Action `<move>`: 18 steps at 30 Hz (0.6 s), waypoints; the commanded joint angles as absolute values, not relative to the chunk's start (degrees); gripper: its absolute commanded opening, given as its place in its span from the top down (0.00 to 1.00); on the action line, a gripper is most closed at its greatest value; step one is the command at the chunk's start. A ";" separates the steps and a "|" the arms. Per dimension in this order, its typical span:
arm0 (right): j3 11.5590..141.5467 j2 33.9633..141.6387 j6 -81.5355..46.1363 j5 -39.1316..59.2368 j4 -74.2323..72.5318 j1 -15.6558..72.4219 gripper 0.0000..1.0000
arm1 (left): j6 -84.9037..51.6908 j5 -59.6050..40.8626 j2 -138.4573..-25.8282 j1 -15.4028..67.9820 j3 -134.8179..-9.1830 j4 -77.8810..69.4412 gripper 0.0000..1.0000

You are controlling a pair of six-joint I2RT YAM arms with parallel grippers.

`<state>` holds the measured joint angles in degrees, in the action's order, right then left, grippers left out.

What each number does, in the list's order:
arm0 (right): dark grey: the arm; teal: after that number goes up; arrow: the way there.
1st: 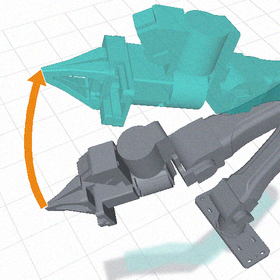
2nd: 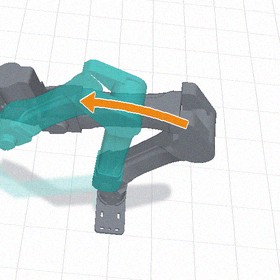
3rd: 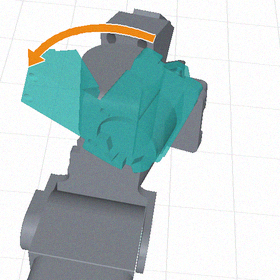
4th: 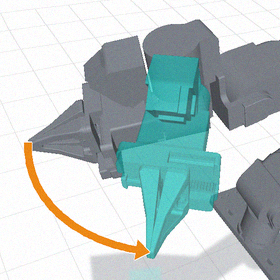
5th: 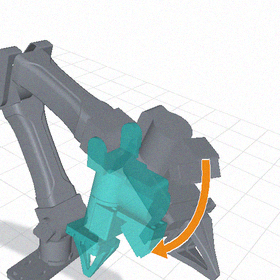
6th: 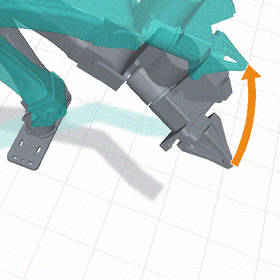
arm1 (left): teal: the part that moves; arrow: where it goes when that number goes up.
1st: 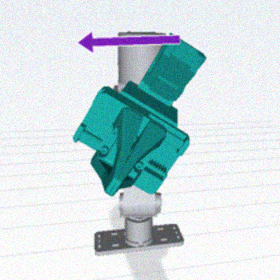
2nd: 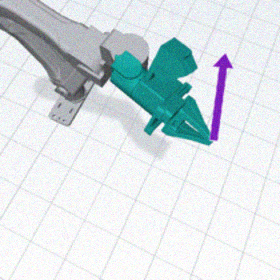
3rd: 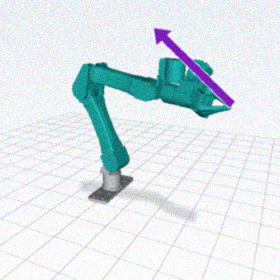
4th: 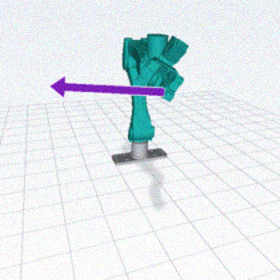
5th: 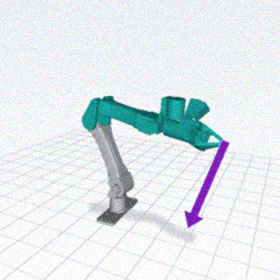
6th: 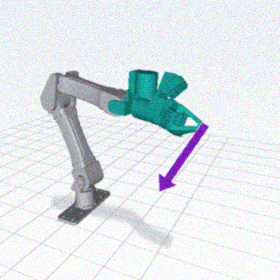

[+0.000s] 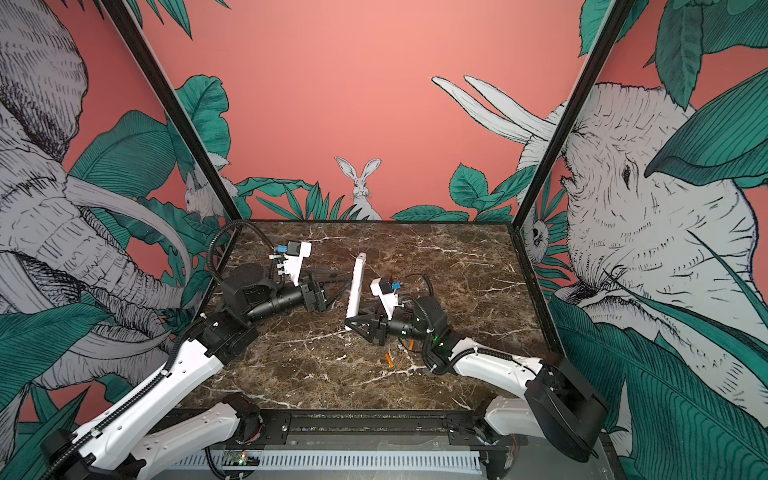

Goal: Load the batteries into the remote control

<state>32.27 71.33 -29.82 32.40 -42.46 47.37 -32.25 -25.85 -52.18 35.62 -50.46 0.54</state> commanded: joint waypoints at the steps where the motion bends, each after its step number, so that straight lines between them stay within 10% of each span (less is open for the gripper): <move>1: 35.25 67.89 -23.56 22.89 -30.72 47.89 1.00 | -30.72 -21.29 -49.65 36.45 -52.29 3.73 0.12; 18: 40.13 66.88 -20.08 4.30 -16.27 53.81 1.00 | -26.82 -1.53 -57.51 47.73 -58.42 6.94 0.20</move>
